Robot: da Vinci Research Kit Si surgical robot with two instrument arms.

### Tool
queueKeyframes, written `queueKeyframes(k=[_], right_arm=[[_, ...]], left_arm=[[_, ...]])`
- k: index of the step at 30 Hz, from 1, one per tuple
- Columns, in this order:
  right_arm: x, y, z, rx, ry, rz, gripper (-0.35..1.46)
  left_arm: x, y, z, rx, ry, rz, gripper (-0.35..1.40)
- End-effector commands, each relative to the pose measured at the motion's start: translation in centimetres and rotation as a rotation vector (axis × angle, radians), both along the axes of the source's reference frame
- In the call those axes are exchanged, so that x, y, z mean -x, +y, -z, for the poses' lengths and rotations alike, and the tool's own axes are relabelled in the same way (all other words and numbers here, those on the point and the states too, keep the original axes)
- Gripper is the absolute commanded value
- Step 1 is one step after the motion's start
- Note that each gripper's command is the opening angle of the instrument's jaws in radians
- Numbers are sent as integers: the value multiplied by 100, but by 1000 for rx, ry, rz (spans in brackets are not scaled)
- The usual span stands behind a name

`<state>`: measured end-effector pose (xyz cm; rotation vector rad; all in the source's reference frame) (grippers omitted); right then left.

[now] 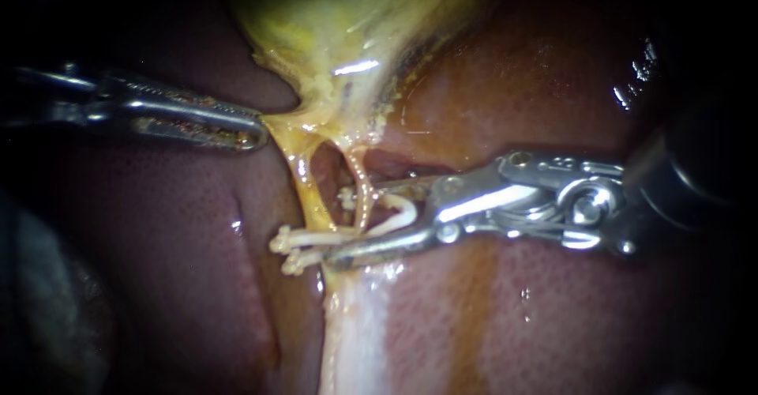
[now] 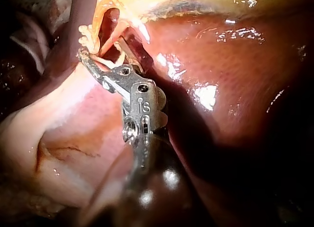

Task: Clipping third clip left tube

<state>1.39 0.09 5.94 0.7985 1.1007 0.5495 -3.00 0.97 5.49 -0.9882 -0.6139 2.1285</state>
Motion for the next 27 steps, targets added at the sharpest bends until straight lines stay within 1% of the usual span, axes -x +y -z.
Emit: queueKeyframes(k=[1, 7, 13, 16, 21, 27], right_arm=[[4, 1, 1, 0, 0, -1, 46], [17, 8, 10, -3, -2, -10, 46], [21, 16, 22, -18, -3, -14, 46], [17, 15, 29, -22, 7, -19, 45], [2, 9, 37, -25, 19, -27, 45], [-13, 11, 33, -26, 25, -40, 45]], left_arm=[[0, 0, 0, 0, 0, 0, -35], [0, 0, 0, 0, 0, 0, -35], [-1, 0, 0, 0, 0, -1, -35], [-1, 0, 0, 0, 0, -1, -35], [-1, 0, 0, 0, -1, -1, -35], [-1, 0, 0, 0, 0, -1, -35]])
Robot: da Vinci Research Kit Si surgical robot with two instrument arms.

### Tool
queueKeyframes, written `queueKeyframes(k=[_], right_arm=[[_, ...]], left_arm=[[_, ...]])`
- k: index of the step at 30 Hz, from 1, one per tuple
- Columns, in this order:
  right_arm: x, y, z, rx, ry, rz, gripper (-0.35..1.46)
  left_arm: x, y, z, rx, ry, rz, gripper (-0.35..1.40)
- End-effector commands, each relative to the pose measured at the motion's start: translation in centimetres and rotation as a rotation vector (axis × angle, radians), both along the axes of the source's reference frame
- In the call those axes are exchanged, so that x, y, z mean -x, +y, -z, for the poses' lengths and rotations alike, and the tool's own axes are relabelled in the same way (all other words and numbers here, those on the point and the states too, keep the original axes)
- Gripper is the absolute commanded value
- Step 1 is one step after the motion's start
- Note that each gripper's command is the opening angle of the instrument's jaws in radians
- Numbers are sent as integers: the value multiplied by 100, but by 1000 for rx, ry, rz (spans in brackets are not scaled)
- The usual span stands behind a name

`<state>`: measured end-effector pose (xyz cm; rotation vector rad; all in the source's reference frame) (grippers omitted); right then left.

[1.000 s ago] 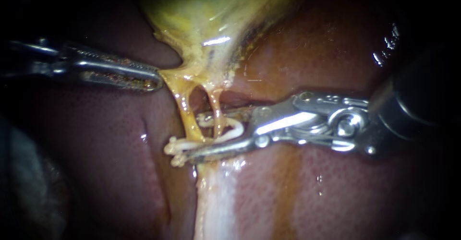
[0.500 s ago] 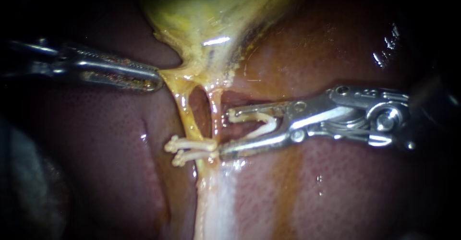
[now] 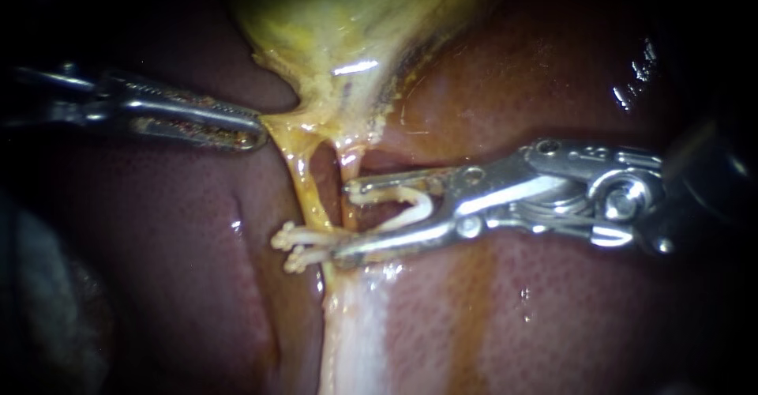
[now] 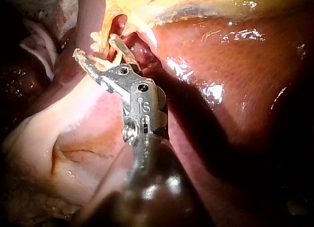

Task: Clipping third clip left tube

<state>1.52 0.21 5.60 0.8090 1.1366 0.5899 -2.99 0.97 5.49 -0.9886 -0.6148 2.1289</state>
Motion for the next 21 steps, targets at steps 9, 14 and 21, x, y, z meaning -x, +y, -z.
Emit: queueKeyframes(k=[9, 14, 21], right_arm=[[-7, 5, -19, 5, -3, -8, 45], [-12, 0, -35, 14, -5, -9, 46], [-23, -1, -56, 18, -13, -16, 47]], left_arm=[[0, 0, 0, 0, 0, 0, -35], [0, 0, 0, 0, 0, 0, -35], [0, 0, 0, 0, 0, 0, -35]])
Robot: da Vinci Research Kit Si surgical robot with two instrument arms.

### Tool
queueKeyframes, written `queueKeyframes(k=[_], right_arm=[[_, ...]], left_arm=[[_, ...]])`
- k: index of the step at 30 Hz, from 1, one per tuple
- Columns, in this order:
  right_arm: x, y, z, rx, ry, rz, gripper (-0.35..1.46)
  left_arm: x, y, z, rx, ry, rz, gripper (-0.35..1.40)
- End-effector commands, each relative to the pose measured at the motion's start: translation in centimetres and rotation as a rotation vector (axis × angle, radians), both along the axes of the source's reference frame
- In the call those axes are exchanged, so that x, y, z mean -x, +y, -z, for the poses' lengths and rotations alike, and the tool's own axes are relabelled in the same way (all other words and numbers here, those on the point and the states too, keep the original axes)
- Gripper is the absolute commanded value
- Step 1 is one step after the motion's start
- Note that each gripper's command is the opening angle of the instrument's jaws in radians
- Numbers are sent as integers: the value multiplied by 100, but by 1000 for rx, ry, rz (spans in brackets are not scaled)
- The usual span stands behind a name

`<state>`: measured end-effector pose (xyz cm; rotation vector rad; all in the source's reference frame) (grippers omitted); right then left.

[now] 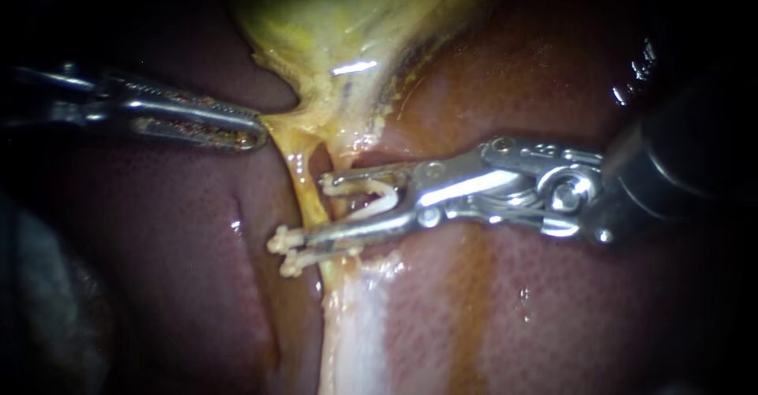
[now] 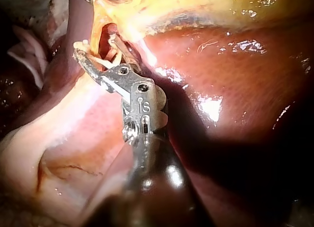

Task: Clipping third clip left tube

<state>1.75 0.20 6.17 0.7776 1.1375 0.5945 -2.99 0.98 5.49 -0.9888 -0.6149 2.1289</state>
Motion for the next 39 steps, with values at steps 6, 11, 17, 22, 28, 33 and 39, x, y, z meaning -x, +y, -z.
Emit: queueKeyframes(k=[6, 11, 17, 22, 28, 33, 39], right_arm=[[-10, 2, -8, -8, -3, 0, 47], [-24, 3, -7, -29, 22, -4, 47], [-37, 4, -6, -58, 45, -21, 47], [-47, 8, -6, -63, 66, -38, 47], [-51, 13, 2, -78, 94, -56, 47], [-52, 19, 18, -93, 126, -68, 48], [-54, 27, 50, -119, 174, -66, 46]], left_arm=[[0, 0, 0, 0, 0, 0, -35], [1, 0, 0, 0, 0, 0, -35], [2, 0, -2, 1, 1, 1, -35], [2, 0, -4, 1, 1, 0, -35], [2, 0, -4, 2, 1, 1, -35], [2, 0, -4, 2, 1, 1, -35], [2, 0, -4, 2, 1, 0, -35]])
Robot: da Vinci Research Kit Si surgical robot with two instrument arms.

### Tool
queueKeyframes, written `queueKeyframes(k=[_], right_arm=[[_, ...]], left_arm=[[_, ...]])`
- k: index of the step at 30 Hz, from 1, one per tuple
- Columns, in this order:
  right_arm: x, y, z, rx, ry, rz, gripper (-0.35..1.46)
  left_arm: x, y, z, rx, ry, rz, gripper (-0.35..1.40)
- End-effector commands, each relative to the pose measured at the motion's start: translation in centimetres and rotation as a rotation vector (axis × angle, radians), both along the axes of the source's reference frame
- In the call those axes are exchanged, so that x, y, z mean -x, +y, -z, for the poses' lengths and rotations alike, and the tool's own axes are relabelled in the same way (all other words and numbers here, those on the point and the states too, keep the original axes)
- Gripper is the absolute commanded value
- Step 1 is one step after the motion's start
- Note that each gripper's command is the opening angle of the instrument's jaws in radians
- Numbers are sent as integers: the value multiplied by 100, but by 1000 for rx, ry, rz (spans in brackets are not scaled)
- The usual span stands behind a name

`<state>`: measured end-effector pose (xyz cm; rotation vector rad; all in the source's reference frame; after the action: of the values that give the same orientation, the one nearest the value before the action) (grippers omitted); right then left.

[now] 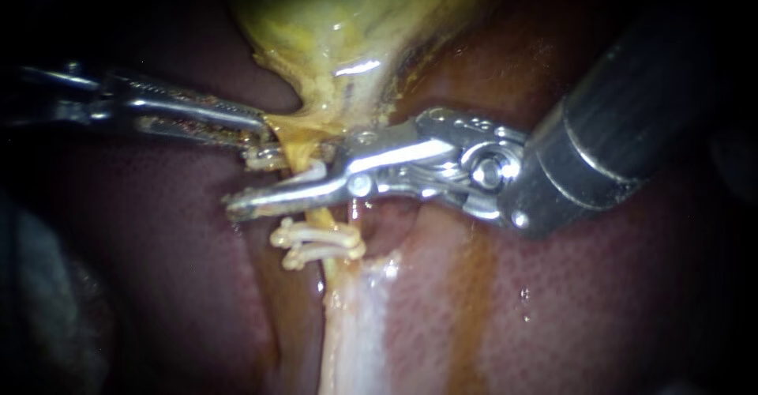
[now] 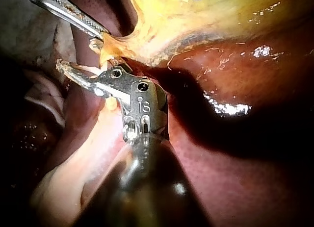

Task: Clipping third clip left tube

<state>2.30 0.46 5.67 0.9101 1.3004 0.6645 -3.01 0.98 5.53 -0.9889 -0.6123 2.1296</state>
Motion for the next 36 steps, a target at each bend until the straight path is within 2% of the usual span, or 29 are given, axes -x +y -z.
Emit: queueKeyframes(k=[1, 6, 11, 19, 28, 30, 33, 36], right_arm=[[0, 1, 5, -3, 8, 2, 45], [-1, 5, 20, -12, 25, 15, 43], [0, 5, 20, -12, 37, 36, 41], [3, 6, 20, -18, 36, 37, 28], [8, 7, 18, -30, 34, 39, 2], [9, 7, 18, -30, 35, 39, -9], [13, 6, 18, -76, 25, 42, -35], [17, 4, 18, -75, 25, 41, -35]], left_arm=[[-1, 0, 0, 0, 0, 0, -35], [-1, 0, 0, 0, 0, -1, -35], [-1, 0, 0, 0, 0, -1, -35], [-1, 0, 0, 0, 0, -1, -35], [-1, 0, 0, 0, 0, -1, -35], [-1, 0, 0, 0, 0, -1, -35], [-1, 0, 0, 0, 0, -1, -35], [-1, 0, 0, 0, 0, -1, -35]])
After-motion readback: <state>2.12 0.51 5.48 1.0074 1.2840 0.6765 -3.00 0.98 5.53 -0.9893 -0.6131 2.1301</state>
